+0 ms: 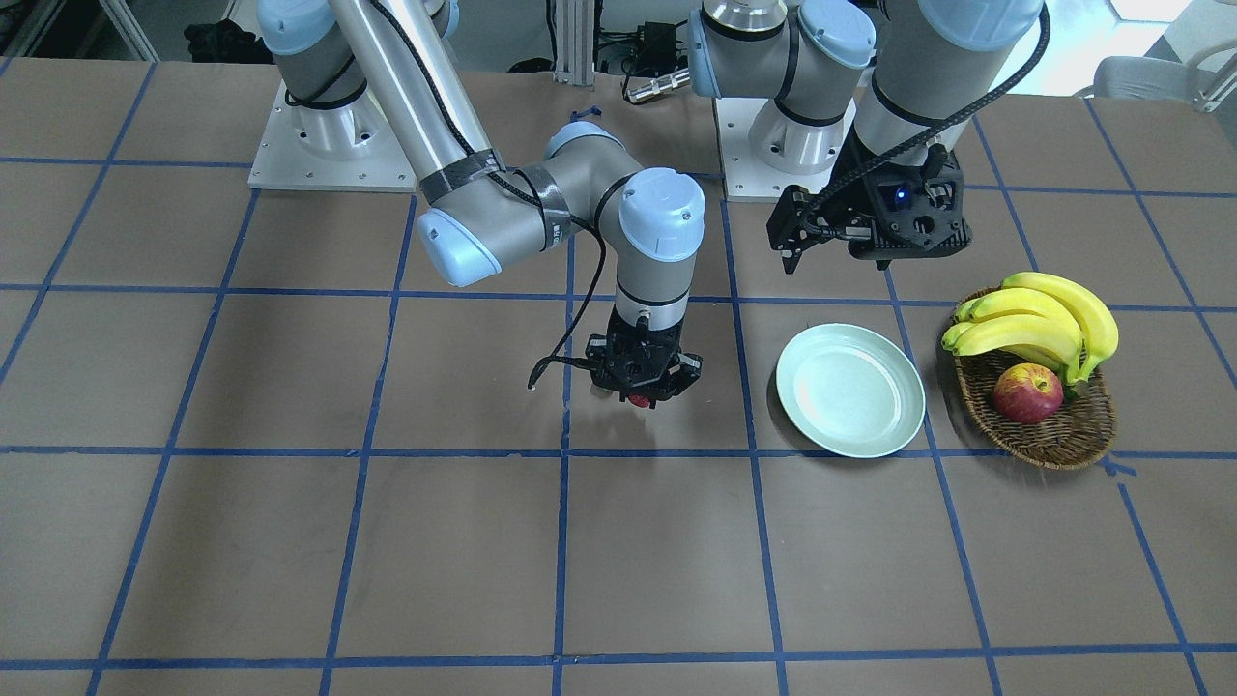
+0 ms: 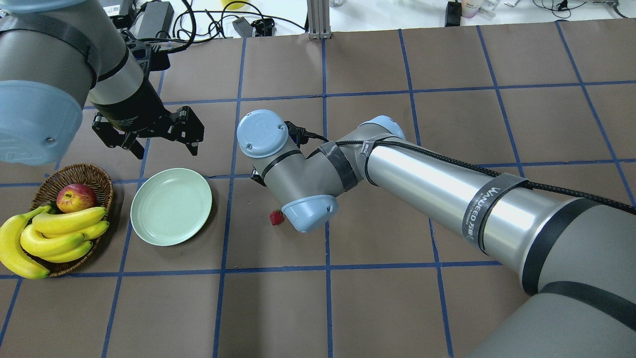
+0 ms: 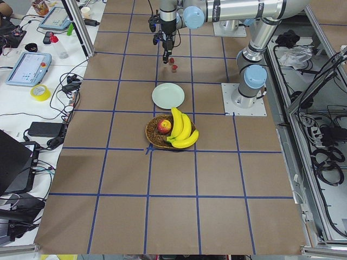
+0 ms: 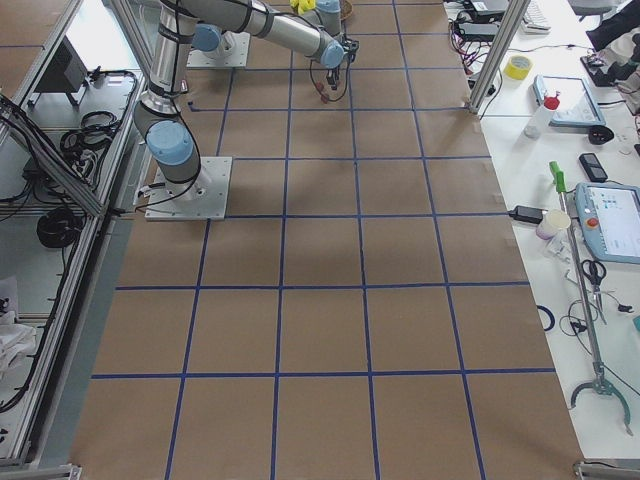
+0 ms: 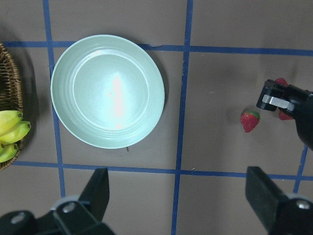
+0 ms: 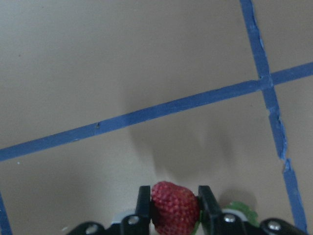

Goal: Collect all strawberries into plate

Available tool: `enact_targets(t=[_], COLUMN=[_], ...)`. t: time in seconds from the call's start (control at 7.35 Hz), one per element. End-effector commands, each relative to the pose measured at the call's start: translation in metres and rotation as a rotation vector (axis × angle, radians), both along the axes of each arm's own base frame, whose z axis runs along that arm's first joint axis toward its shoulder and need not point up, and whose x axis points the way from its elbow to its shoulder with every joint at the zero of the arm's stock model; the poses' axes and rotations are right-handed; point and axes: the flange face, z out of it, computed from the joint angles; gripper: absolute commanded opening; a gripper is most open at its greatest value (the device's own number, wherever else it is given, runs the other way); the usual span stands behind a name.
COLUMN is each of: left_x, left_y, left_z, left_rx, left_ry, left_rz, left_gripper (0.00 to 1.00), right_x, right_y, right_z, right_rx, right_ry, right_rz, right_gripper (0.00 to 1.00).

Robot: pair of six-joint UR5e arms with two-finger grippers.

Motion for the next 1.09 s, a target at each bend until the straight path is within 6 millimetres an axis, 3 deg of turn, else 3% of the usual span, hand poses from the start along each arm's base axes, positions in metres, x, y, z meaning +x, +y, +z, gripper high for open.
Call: enact_targets(t=[0.0, 0.14, 0.27, 0.54, 0.68, 0.82, 0.95], left_x=[0.000, 0.000, 0.000, 0.000, 0.000, 0.000, 0.000], left_y=[0.000, -0.001, 0.000, 0.000, 0.000, 0.000, 0.001], left_z=[0.000, 0.000, 0.000, -0.001, -0.003, -0.003, -0.006], left_rx=[0.000, 0.000, 0.001, 0.001, 0.007, 0.018, 0.032], left_ry=[0.000, 0.002, 0.000, 0.002, 0.000, -0.001, -0.001], left_rz=[0.000, 0.000, 0.000, 0.000, 0.000, 0.000, 0.000], left_gripper=[1.00, 1.00, 1.00, 1.00, 1.00, 1.00, 1.00], right_x=[-0.004, -0.017, -0.052, -0.182, -0.240, -0.281, -0.306], right_y=[0.005, 0.002, -0.009, -0.050, -0.071, -0.086, -0.098], right_z=[0.018, 0.053, 0.093, 0.162, 0.180, 0.201, 0.218], right_rx=[-0.011, -0.047, -0.035, 0.029, 0.009, -0.022, -0.048], right_ry=[-0.009, -0.006, 0.018, 0.061, 0.078, 0.082, 0.083], right_rz=[-0.003, 0.103, 0.104, 0.138, 0.197, 0.172, 0.128], right_gripper=[1.00, 1.00, 1.00, 1.00, 1.00, 1.00, 1.00])
